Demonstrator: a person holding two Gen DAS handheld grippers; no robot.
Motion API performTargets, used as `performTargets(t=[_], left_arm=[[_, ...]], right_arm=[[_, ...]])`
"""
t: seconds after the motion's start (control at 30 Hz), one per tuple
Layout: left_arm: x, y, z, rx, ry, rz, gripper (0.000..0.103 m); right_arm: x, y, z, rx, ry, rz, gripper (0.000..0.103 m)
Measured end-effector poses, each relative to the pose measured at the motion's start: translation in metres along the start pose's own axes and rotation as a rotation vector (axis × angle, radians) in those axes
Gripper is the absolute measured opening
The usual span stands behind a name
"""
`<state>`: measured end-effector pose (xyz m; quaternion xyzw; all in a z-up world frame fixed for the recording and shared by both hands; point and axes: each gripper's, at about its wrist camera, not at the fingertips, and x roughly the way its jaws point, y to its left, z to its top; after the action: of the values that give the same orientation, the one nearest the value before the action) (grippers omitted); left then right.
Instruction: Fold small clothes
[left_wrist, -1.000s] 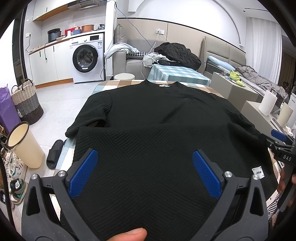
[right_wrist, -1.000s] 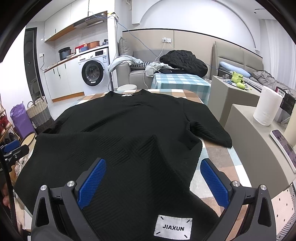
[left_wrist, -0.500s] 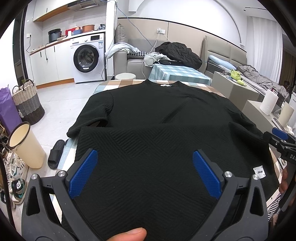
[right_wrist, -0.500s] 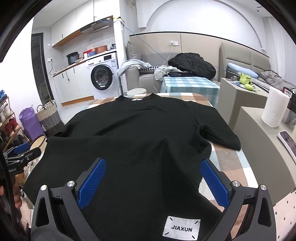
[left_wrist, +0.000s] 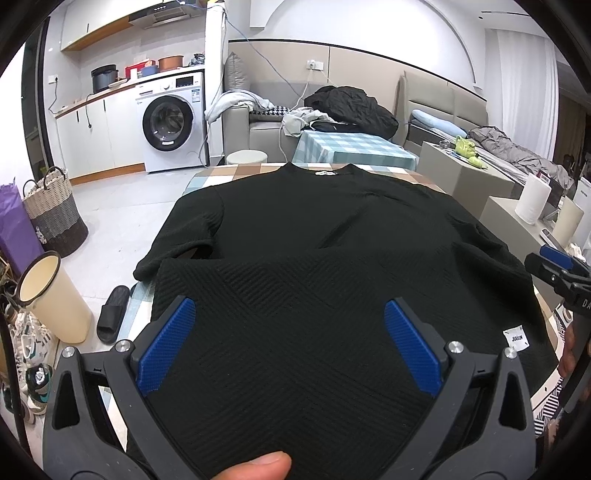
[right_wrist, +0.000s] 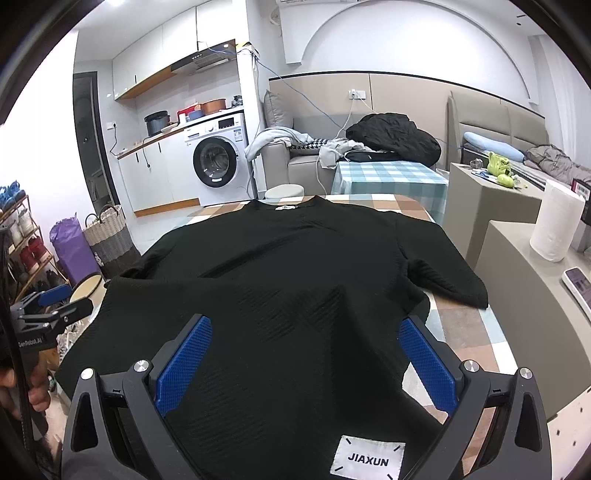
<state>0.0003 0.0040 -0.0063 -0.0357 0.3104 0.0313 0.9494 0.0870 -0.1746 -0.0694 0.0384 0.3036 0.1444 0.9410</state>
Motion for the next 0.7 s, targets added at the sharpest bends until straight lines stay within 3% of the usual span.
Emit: performTargets(t=[0.57, 0.7], left_arm=[[0.008, 0.000, -0.001, 0.001, 0.012, -0.001, 0.102], [0.015, 0.003, -0.003, -0.004, 0.024, 0.012, 0.102]], right_arm=[[0.007, -0.005, -0.004, 0.017, 0.006, -0.002, 0.103], [0.009, -0.004, -0.005, -0.009, 0.014, -0.058, 0.103]])
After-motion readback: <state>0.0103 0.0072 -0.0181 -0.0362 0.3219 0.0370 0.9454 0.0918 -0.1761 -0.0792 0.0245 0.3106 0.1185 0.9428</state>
